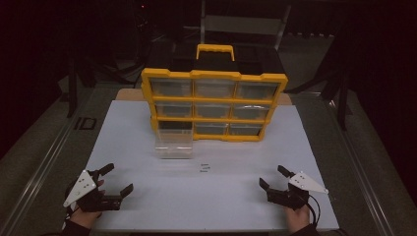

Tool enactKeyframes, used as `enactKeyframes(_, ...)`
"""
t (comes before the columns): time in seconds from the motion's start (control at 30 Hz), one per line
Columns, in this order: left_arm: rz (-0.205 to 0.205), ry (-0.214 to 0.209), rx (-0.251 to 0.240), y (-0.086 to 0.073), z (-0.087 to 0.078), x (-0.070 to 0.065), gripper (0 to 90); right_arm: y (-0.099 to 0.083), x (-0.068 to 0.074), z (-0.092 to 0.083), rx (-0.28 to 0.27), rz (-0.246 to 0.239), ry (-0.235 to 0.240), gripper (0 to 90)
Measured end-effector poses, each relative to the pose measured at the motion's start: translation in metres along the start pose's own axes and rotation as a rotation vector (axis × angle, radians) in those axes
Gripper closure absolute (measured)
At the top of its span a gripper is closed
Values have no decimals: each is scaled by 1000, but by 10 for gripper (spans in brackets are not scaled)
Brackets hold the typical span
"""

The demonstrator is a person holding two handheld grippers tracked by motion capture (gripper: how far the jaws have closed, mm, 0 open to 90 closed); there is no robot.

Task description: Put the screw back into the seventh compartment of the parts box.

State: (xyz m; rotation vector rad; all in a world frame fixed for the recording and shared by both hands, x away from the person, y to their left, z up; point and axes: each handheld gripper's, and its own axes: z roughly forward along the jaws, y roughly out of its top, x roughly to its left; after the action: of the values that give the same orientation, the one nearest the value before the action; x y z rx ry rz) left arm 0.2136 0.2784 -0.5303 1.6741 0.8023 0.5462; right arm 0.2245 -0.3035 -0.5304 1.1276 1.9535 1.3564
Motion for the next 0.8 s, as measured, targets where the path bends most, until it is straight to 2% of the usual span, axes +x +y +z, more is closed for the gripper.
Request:
enactKeyframes(0.53, -7, -26, -43, 5, 1, -6, 6, 2, 0, -3, 3, 4, -11, 120)
enactKeyframes(0.8, -23, -26, -36, 6, 1, -5, 6, 8, 2, -5, 7, 21, -12, 120)
